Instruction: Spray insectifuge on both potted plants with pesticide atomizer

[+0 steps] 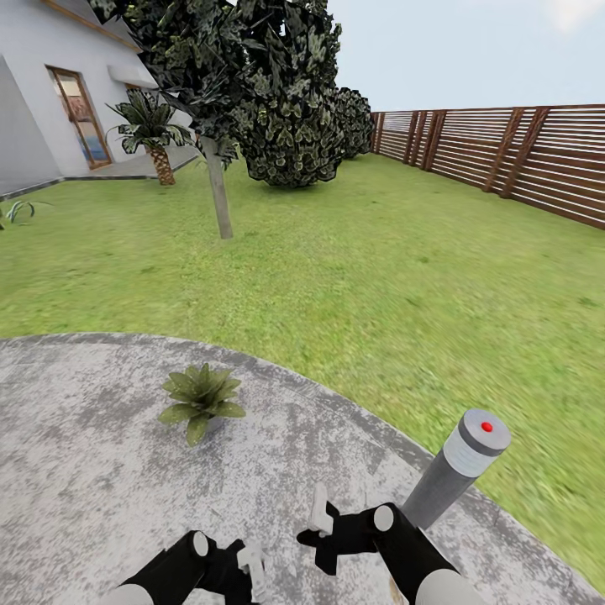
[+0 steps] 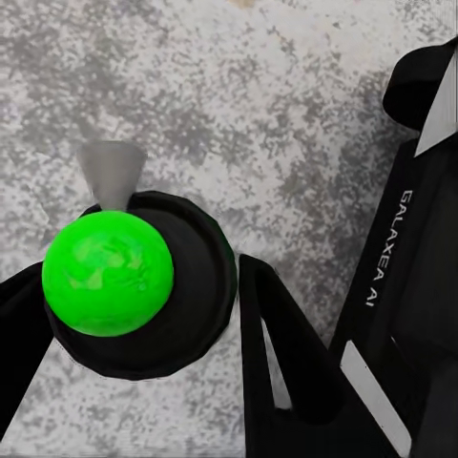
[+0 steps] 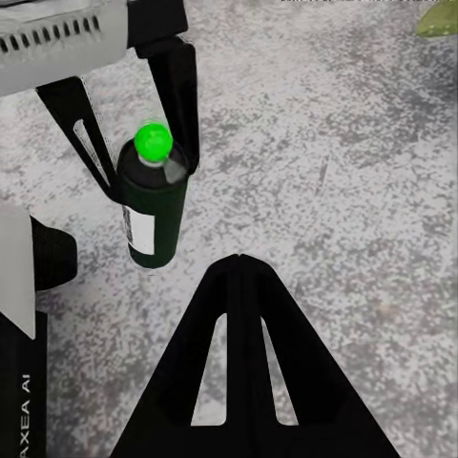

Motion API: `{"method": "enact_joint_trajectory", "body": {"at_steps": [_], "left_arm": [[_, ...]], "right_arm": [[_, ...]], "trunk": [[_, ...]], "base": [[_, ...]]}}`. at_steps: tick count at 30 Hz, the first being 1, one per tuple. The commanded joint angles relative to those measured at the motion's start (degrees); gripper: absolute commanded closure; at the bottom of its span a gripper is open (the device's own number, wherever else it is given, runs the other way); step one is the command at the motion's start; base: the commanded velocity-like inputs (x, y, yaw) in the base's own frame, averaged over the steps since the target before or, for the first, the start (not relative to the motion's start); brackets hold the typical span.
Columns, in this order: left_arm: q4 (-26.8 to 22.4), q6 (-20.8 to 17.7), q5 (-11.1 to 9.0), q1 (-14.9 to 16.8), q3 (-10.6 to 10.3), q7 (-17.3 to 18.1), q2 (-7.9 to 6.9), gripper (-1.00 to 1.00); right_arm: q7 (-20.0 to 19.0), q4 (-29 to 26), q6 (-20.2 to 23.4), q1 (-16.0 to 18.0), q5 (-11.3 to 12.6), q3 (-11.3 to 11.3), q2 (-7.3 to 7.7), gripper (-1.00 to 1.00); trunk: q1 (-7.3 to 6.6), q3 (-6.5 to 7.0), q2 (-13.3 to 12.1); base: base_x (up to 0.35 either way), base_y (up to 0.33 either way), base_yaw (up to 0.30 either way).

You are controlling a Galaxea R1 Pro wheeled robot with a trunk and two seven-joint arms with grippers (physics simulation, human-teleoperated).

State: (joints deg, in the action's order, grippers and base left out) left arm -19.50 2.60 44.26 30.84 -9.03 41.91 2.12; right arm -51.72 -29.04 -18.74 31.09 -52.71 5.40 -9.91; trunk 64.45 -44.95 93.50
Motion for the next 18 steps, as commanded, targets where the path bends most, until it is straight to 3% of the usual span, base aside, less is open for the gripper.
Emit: {"method": "enact_joint_trajectory", "body": {"at_steps": [1,6,15,18], "left_arm": [[-0.10,0.20,0.71,0.01,0.06,0.11,0.24,1.00],[-0.10,0.13,0.82,0.01,0.06,0.10,1.17,1.00],[-0.10,0.29,0.08,0.01,0.29,0.19,1.57,1.00],[-0.10,0.30,0.12,0.01,0.32,0.14,2.50,1.00]], "right_arm": [[-0.31,-0.10,-0.24,0.03,-0.47,0.48,-0.09,1.00],[-0.31,-0.14,-0.24,0.03,-0.46,0.48,-0.09,1.00],[-0.31,-0.13,-0.24,0.03,-0.46,0.48,-0.09,1.00],[-0.31,-0.14,-0.24,0.03,-0.46,0.48,-0.09,1.00]], "trunk": [[0.00,-0.05,0.02],[0.00,-0.05,0.02],[0.00,-0.05,0.02],[0.00,-0.05,0.02]], "base": [[0.000,0.000,0.000],[0.000,0.000,0.000],[0.000,0.000,0.000],[0.000,0.000,0.000]]}}
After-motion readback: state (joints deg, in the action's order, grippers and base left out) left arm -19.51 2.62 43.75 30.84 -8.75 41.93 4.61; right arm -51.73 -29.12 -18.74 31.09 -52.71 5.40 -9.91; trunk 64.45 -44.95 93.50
